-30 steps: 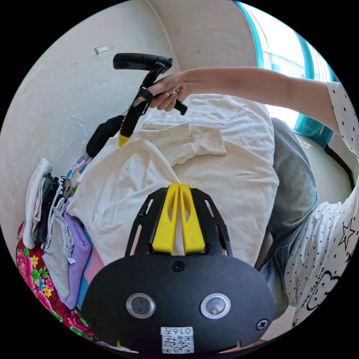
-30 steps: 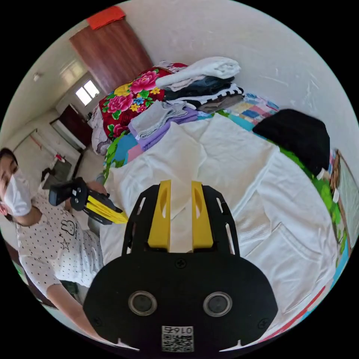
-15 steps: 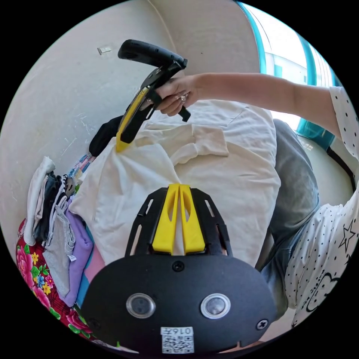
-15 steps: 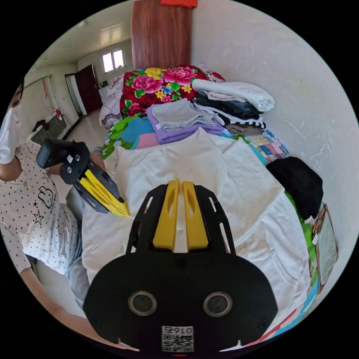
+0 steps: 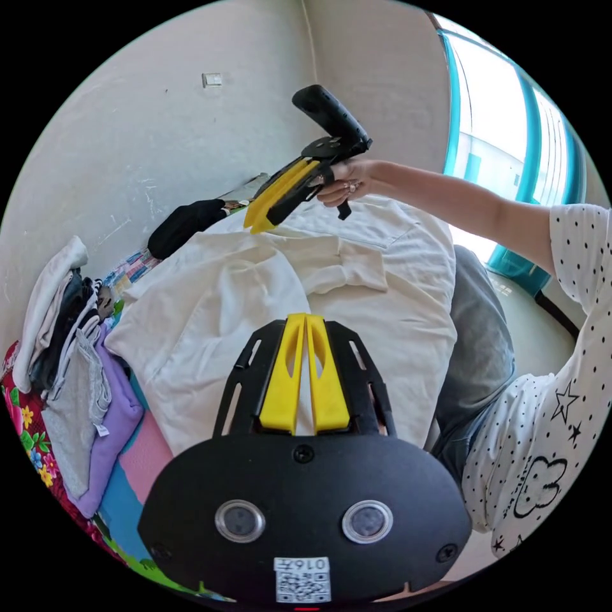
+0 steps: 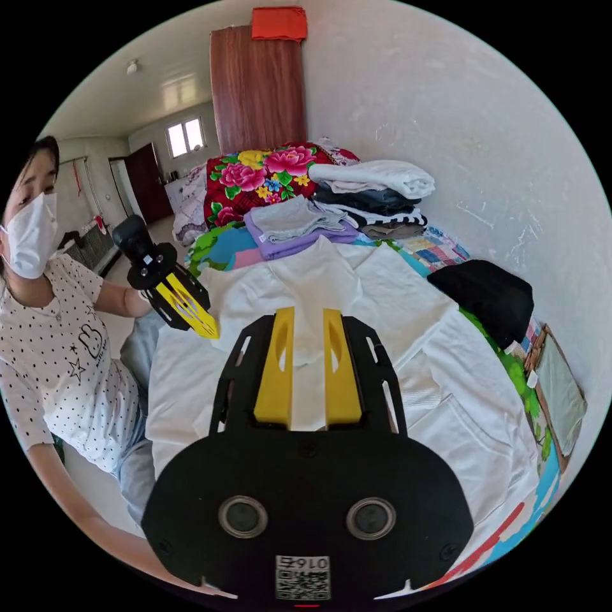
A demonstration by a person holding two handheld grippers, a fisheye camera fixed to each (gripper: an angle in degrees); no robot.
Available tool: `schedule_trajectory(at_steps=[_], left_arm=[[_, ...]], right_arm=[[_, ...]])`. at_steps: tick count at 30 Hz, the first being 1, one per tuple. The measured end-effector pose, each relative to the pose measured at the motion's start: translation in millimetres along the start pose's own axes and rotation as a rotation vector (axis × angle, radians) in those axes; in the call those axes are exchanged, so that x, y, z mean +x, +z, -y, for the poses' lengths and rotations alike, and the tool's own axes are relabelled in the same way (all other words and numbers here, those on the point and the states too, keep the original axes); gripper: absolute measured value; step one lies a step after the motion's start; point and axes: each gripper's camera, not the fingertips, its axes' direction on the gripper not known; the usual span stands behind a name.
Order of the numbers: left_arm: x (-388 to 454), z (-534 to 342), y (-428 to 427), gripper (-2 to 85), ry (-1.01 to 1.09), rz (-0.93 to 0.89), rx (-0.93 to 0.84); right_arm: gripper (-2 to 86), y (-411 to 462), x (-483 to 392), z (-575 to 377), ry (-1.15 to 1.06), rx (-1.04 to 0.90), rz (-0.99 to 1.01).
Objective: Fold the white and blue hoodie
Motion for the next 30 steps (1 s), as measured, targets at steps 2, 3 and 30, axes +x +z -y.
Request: schedule_trajectory(at_steps=[2,3,30], left_arm=[[1,-4,4,-1.0,0.013,0.011,-0.011],[1,-6,5,-1.0,0.020,0.020,-0.014],[-34,-59,31,-0.9,-0.033,0.041,-0.010]], right_arm=[[7.7,12,-11,7,-0.054,-0.080,-0.001],[7.8,15,-13,10,-0.064,-0.098,0.000],[6.9,6,2,39,-0.044,-0.167,-0.013]])
